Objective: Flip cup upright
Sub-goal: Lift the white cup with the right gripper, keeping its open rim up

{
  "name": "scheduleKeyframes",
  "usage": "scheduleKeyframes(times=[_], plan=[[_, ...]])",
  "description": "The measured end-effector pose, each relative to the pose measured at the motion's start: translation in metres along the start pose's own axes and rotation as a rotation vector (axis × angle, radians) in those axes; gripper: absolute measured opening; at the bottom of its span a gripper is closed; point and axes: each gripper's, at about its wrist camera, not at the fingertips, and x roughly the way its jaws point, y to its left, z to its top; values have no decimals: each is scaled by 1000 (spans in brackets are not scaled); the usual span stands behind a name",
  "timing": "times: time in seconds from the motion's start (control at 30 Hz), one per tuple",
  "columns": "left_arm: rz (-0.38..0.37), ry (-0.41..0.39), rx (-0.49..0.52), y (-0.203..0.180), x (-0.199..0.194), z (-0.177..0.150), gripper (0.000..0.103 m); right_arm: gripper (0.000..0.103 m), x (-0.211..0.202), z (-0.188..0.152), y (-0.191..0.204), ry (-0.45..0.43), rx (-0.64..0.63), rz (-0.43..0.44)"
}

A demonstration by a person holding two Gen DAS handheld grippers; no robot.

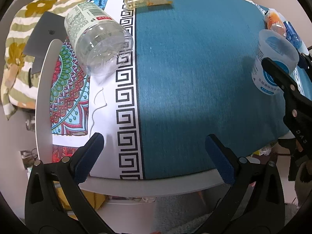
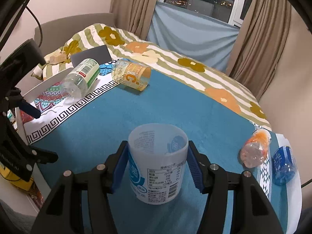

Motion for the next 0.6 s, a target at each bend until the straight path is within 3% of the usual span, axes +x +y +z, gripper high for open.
scheduleKeyframes(times=[0.17, 0.6], plan=[[13, 4, 13, -9, 0, -1, 103, 55, -11, -14, -1, -35, 25, -10], [16, -7, 19, -40, -10, -11, 103, 59, -19, -23, -7, -18, 69, -4]])
